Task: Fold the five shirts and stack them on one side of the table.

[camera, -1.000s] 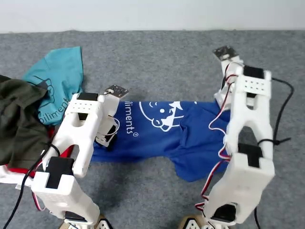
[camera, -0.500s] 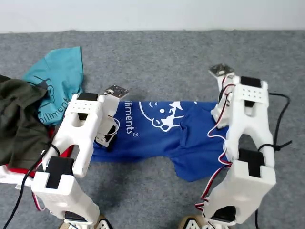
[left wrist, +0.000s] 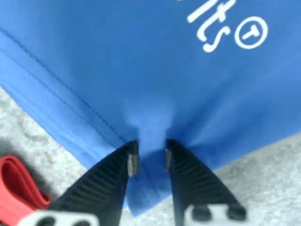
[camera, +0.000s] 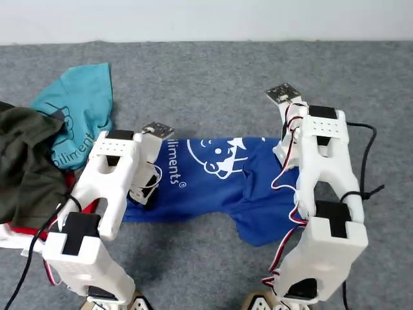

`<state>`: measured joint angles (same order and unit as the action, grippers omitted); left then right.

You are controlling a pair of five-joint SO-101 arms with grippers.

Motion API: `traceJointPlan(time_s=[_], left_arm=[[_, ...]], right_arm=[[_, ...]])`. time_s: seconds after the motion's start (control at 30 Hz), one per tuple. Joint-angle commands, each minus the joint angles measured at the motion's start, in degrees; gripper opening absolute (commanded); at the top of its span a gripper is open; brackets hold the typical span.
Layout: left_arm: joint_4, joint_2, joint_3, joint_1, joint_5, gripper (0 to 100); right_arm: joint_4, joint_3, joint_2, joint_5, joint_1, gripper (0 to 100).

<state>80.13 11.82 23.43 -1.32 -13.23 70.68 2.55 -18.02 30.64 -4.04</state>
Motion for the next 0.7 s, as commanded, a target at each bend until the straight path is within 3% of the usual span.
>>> traceJointPlan(time_s=[0.0,0.13,0.37,0.67], left_arm=[[-0.1,-0.4,0.0,-0.1,0.4,11],[-0.1,-0.4,-0.1,-0.1,0.4,11],[-1.8,-0.4,-0.4,-0.1,0.4,11],[-2.7,-0.4,-7.6,0.0,0.2,11]], right_arm=[[-4.1,0.3,-1.3,0.7,0.0,22.9],[-5.1,0.1,-4.4,0.7,0.6,20.6],[-5.1,-0.1,-4.5,0.3,0.7,1.1],[-4.9,-0.1,-4.4,0.5,0.7,2.8]])
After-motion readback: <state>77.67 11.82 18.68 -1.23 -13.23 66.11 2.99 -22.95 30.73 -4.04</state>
